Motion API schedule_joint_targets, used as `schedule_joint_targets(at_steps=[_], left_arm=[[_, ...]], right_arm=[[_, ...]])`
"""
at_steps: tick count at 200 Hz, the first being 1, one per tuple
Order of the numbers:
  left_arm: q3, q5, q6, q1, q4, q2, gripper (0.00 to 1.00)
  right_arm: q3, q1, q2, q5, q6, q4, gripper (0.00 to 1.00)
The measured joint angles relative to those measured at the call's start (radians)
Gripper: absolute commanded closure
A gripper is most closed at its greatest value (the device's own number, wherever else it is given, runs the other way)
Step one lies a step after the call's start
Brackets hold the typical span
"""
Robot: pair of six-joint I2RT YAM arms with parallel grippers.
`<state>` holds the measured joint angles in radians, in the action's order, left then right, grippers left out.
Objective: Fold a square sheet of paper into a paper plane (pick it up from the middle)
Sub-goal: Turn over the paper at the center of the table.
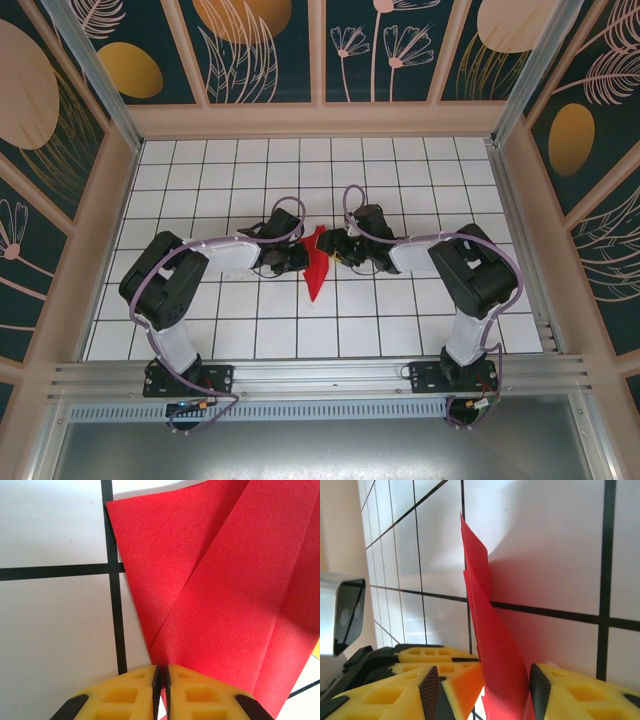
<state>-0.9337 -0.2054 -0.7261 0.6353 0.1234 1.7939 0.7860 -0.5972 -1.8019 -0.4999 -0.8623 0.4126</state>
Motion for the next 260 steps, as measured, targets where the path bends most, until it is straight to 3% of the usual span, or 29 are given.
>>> schedule_joint_targets(at_steps=[98,191,260], left_arm=[[0.035,0.005,-0.011,0.0,-0.041,-0.018,0.84],[0.038,0.006,-0.011,0.0,-0.045,-0.02,0.84],[0.039,0.006,-0.011,0.0,-0.046,-0.02,0.84]], right_arm=[[-0.118,-0.003,0.077,0.0,-0.039,0.078,0.46],[0.027,0.018,0.028,0.021,0.047,0.022,0.46],[-0.015,0.006,0.006,0.008,0.023,0.013,0.48]])
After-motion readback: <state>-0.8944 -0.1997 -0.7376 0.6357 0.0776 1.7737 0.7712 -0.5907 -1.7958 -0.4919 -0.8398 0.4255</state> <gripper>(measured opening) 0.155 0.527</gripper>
